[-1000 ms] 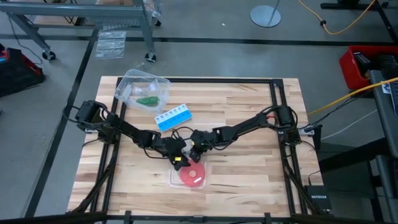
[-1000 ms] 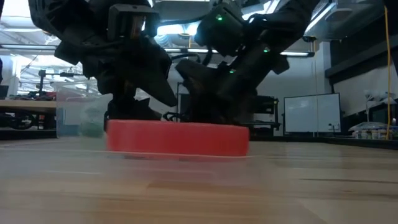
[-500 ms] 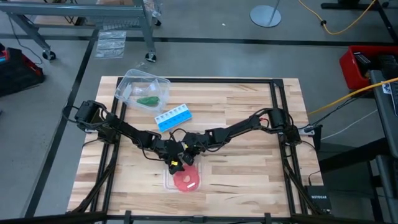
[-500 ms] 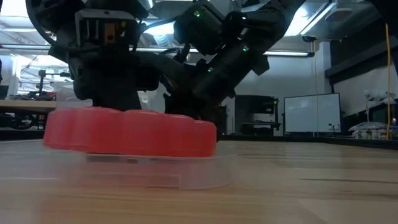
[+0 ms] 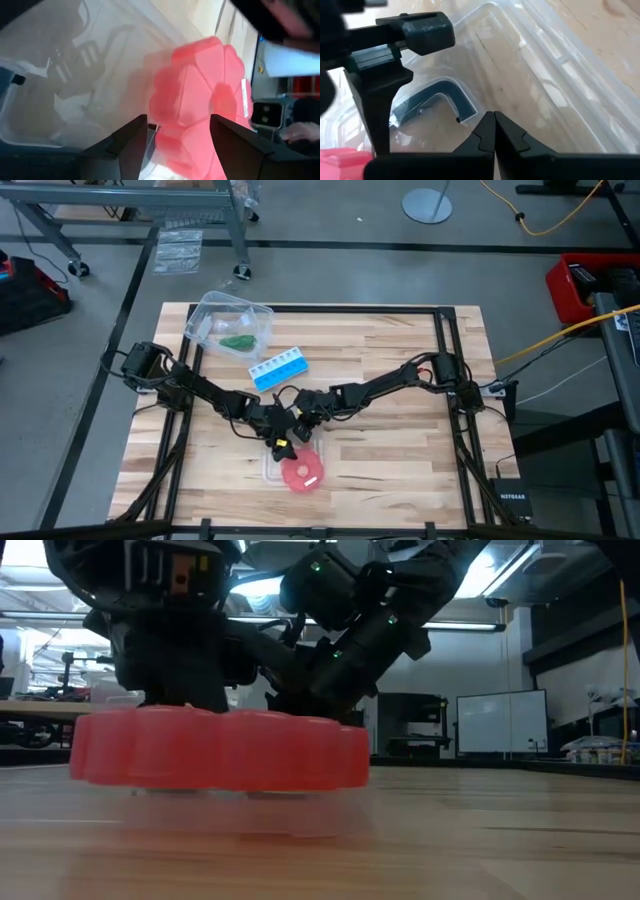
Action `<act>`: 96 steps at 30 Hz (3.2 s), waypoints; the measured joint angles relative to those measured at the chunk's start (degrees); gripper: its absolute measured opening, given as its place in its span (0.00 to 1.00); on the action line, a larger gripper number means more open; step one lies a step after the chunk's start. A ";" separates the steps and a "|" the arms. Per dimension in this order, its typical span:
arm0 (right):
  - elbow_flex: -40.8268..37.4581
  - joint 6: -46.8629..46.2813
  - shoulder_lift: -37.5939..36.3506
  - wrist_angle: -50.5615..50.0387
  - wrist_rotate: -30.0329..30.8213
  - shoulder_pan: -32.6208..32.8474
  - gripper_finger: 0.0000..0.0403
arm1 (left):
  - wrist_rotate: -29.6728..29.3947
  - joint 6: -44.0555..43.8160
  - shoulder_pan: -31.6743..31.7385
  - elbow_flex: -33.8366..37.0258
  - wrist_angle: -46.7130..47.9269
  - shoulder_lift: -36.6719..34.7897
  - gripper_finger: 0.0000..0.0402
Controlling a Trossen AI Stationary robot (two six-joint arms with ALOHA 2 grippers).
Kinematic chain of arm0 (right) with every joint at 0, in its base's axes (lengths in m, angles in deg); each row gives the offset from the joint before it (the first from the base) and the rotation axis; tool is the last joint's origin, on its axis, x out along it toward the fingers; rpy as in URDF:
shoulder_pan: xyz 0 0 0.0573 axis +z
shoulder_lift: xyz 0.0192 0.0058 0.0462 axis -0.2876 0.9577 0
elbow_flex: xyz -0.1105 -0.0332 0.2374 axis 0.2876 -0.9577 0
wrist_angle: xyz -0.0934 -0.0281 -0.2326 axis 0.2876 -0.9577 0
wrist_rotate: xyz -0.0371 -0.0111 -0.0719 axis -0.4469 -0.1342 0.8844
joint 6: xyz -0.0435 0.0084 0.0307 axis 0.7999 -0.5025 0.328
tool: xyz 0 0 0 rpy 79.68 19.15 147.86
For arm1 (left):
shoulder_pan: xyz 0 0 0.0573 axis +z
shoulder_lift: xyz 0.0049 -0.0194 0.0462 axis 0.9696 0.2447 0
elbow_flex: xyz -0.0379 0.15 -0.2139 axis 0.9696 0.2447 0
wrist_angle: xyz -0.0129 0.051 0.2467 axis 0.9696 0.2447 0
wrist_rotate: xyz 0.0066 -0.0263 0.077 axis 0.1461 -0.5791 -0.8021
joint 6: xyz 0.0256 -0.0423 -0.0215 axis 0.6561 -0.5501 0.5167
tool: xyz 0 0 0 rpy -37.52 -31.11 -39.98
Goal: Roll bandage
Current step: Remove the pill organizer from the lid
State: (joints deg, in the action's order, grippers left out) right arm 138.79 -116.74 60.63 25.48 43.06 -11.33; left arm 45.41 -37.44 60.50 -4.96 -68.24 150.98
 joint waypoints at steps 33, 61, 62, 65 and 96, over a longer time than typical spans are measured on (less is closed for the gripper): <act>-0.06 -0.27 0.00 0.15 3.75 -3.29 0.01 | -4.80 5.92 1.01 -9.13 20.88 -0.07 0.52; -0.13 -0.47 0.17 3.10 3.19 -5.24 0.01 | -12.15 15.71 -4.62 -13.48 27.77 2.51 0.52; -0.13 -0.45 0.17 3.15 3.19 -5.24 0.01 | -12.11 15.86 -4.65 -13.36 28.25 2.95 0.52; -0.13 -0.38 0.17 3.17 3.11 -5.24 0.01 | -12.11 16.84 -4.62 -13.40 27.90 3.26 0.52; 0.20 5.92 -0.28 -4.26 -3.92 -5.87 0.01 | -11.67 19.06 5.58 -13.38 59.08 -12.89 0.40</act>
State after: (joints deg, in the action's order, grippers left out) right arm 138.99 -110.82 60.35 21.22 39.14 -17.21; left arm 33.74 -18.38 66.08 -18.34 -9.17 138.08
